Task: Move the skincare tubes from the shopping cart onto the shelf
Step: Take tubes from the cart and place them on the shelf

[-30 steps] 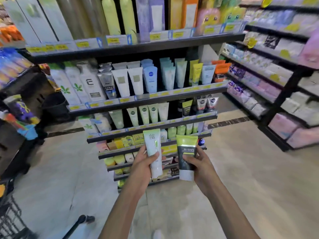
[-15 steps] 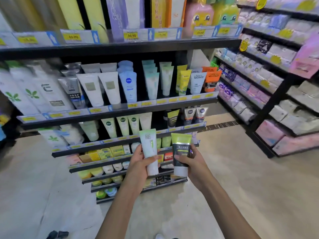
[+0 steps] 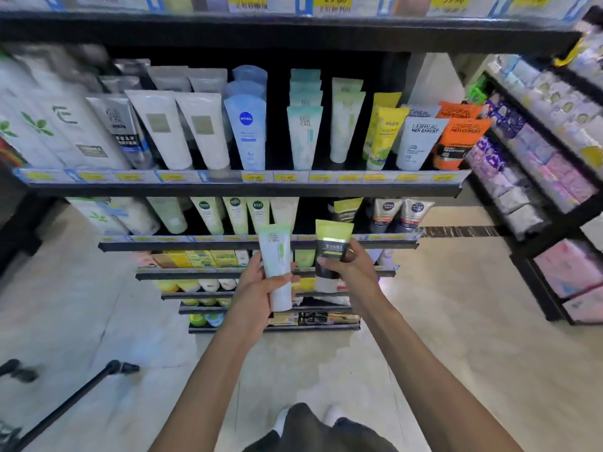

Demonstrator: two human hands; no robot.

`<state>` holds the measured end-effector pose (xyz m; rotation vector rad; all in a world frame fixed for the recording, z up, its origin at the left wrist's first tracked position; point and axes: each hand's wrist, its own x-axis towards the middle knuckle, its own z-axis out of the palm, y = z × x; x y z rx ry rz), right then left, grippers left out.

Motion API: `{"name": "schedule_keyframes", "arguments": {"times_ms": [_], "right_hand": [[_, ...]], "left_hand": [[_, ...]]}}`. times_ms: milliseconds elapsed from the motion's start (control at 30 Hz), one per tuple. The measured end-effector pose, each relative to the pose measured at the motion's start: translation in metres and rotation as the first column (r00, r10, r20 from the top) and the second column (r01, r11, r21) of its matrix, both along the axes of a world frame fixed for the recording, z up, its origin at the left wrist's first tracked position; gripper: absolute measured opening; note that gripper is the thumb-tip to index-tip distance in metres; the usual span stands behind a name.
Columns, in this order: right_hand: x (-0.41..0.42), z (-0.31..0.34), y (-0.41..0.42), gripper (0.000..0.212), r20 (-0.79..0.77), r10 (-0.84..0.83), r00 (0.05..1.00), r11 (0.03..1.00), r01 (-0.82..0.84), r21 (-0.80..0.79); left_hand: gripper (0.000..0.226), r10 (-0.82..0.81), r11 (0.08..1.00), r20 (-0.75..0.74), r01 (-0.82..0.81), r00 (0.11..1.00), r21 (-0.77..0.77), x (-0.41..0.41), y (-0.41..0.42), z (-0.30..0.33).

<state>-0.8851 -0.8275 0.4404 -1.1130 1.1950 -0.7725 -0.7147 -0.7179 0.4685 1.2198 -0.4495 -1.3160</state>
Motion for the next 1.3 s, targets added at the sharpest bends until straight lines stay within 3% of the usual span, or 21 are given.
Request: {"name": "schedule_keyframes", "arguments": {"times_ms": [167, 267, 300, 400, 600, 733, 1000, 1167, 1300], "right_hand": [[0.023, -0.008, -0.045, 0.046, -0.132, 0.044, 0.99, 0.995, -0.056, -0.083], [0.037, -0.019, -0.067, 0.088, -0.265, 0.032, 0.964, 0.984, -0.077, -0.163], [0.041, -0.019, -0.071, 0.09, -0.3, 0.021, 0.954, 0.982, -0.076, -0.173], [0.053, -0.014, -0.081, 0.067, -0.332, -0.013, 0.943, 0.975, -0.061, -0.214], [0.069, -0.021, -0.098, 0.091, -0.331, -0.069, 0.941, 0.973, -0.009, -0.23], [0.078, -0.025, -0.102, 0.07, -0.331, -0.075, 0.941, 0.96, -0.022, -0.28], [0.09, -0.033, -0.113, 0.048, -0.361, -0.099, 0.927, 0.958, -0.009, -0.286], [0.088, -0.043, -0.107, 0.068, -0.427, -0.022, 0.904, 0.956, -0.107, -0.275], [0.087, -0.048, -0.108, 0.085, -0.422, -0.014, 0.906, 0.971, -0.088, -0.223]], "left_hand": [[0.054, 0.103, 0.993, 0.022, -0.104, 0.994, 0.052, -0.001, -0.001, -0.01], [0.055, 0.134, 0.989, 0.02, -0.135, 0.991, 0.063, -0.001, 0.001, -0.016], [0.055, 0.145, 0.987, 0.012, -0.145, 0.989, 0.064, -0.001, 0.002, -0.016], [0.055, 0.17, 0.983, 0.015, -0.171, 0.985, 0.067, 0.003, 0.003, -0.02], [0.053, 0.197, 0.978, 0.008, -0.197, 0.98, 0.061, 0.007, 0.008, -0.02], [0.053, 0.204, 0.977, 0.005, -0.204, 0.979, 0.063, 0.009, 0.008, -0.019], [0.054, 0.191, 0.981, 0.013, -0.192, 0.981, 0.038, 0.014, 0.005, -0.018], [0.055, 0.179, 0.982, 0.016, -0.18, 0.984, 0.051, 0.014, 0.007, -0.019], [0.057, 0.166, 0.984, 0.017, -0.167, 0.986, 0.063, 0.015, 0.01, -0.021]]}}
